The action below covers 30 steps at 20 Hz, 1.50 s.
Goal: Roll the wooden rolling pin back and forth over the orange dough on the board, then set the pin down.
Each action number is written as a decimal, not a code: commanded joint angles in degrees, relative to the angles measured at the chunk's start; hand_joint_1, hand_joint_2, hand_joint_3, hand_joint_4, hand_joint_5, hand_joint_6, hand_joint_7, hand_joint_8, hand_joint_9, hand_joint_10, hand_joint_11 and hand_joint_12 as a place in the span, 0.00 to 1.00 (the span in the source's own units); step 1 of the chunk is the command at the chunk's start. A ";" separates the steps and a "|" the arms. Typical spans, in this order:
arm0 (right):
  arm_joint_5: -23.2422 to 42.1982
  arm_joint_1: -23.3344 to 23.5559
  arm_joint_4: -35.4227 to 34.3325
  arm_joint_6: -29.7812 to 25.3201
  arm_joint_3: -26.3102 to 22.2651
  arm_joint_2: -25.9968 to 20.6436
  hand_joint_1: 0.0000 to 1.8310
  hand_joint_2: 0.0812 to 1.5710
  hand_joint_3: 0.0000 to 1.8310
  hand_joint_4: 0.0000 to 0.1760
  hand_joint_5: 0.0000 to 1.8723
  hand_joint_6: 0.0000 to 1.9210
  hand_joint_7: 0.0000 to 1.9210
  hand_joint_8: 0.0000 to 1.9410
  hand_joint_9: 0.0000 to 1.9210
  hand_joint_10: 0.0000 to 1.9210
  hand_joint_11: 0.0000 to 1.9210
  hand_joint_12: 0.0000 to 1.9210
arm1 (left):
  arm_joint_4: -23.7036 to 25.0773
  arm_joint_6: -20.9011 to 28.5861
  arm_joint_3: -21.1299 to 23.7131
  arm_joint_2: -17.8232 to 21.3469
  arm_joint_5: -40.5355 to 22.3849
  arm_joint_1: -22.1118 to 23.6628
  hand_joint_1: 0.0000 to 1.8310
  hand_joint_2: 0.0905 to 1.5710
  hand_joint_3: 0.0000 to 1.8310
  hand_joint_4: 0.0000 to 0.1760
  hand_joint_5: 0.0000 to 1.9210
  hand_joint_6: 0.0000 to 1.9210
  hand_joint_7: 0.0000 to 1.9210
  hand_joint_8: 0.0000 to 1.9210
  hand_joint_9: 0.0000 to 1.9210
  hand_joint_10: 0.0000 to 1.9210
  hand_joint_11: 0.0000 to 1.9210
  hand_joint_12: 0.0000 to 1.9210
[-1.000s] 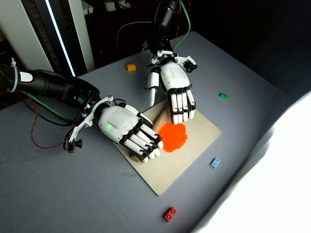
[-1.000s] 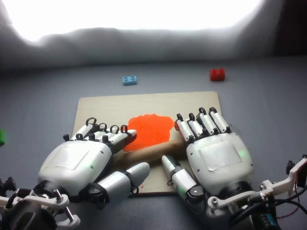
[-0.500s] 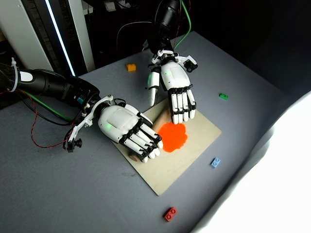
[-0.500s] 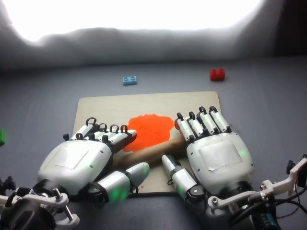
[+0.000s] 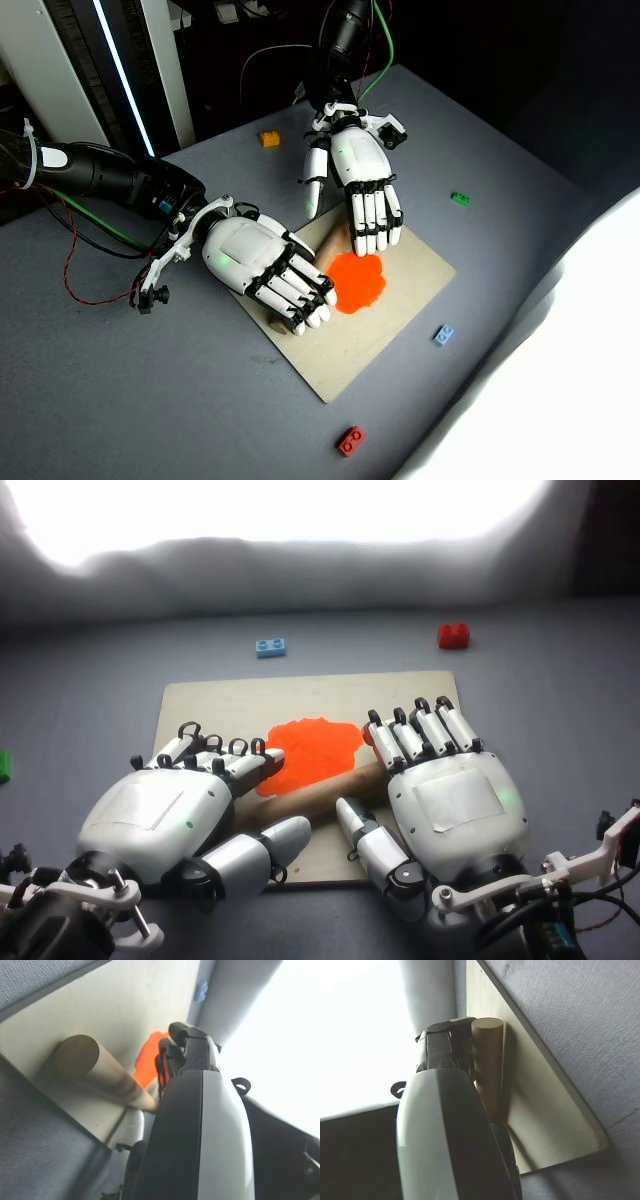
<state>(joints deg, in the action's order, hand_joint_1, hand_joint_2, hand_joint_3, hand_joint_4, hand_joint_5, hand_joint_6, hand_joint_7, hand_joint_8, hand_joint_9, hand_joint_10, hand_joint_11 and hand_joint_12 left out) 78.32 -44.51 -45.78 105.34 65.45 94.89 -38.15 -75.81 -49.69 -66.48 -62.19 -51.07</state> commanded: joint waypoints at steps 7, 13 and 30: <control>5.95 1.24 4.22 0.50 -0.32 -0.16 0.00 0.87 0.00 0.00 0.04 0.45 0.15 0.19 0.01 0.48 0.00 0.67 | 3.32 0.17 0.19 0.49 -5.47 0.37 0.00 0.87 0.00 0.00 0.18 0.00 0.21 0.00 0.17 0.01 0.00 0.29; 6.05 1.57 4.42 0.54 -0.76 -0.47 0.00 0.87 0.00 0.00 0.05 0.45 0.16 0.20 0.02 0.49 0.00 0.70 | 4.51 0.13 -0.60 1.14 -3.48 3.44 0.00 0.87 0.00 0.00 0.19 0.00 0.22 0.01 0.18 0.01 0.00 0.30; 5.85 6.55 4.73 1.51 -7.05 -6.66 0.00 0.87 0.00 0.00 0.03 0.45 0.14 0.21 0.01 0.49 0.00 0.71 | 4.65 -5.86 0.17 10.47 19.73 16.21 0.00 0.87 0.00 0.00 0.18 0.00 0.21 0.00 0.18 0.00 0.00 0.30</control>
<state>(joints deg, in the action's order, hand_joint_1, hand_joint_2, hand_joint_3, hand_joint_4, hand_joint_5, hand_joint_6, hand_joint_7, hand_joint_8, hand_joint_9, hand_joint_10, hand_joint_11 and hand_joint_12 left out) 78.98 -38.28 -45.84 106.65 58.54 88.47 -35.53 -81.73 -49.56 -56.55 -37.76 -35.75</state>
